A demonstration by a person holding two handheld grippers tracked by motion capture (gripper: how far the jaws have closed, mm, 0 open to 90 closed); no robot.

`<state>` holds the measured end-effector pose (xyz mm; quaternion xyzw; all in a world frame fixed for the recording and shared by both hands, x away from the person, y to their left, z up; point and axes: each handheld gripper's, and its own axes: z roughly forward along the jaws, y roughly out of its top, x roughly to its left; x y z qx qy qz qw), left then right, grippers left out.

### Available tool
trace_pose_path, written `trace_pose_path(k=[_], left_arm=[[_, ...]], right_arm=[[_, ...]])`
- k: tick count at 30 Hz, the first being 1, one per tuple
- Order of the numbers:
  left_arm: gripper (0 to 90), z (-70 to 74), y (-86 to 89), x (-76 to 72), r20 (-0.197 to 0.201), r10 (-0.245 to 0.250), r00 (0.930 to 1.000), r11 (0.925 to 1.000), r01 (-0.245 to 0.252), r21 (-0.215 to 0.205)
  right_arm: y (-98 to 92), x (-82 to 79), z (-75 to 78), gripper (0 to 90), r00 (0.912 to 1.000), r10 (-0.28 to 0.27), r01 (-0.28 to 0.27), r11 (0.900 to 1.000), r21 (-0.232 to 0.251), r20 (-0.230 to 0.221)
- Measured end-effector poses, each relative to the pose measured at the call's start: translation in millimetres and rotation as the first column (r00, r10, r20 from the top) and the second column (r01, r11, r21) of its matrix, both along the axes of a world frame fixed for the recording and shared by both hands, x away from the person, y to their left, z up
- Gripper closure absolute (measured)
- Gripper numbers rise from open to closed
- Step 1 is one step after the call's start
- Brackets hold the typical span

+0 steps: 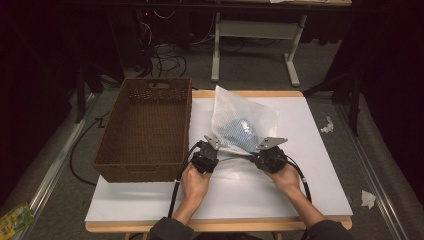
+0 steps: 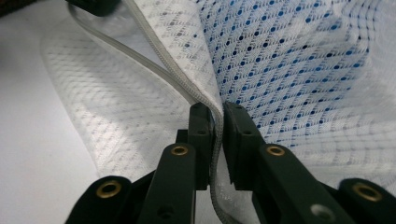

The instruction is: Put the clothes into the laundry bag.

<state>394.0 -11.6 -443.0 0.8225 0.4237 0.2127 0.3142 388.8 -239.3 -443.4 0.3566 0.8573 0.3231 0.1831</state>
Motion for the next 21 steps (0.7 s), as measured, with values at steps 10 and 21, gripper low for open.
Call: trace_pose_path(k=[10, 21], left_arm=[[84.4, 1.6, 2.8, -8.8, -0.005, -0.027, 0.9996, 0.9996, 0.027, -0.007], [84.5, 8.7, 4.0, -15.8, -0.016, -0.048, 0.9987, 0.9979, 0.047, -0.044]], right_arm=[[-14.6, -12.5, -5.5, 63.5, 0.994, -0.081, 0.085, 0.995, -0.048, 0.074], [-24.3, -15.3, -14.3, 53.8, 0.9848, -0.15, 0.155, 0.987, -0.046, 0.087]])
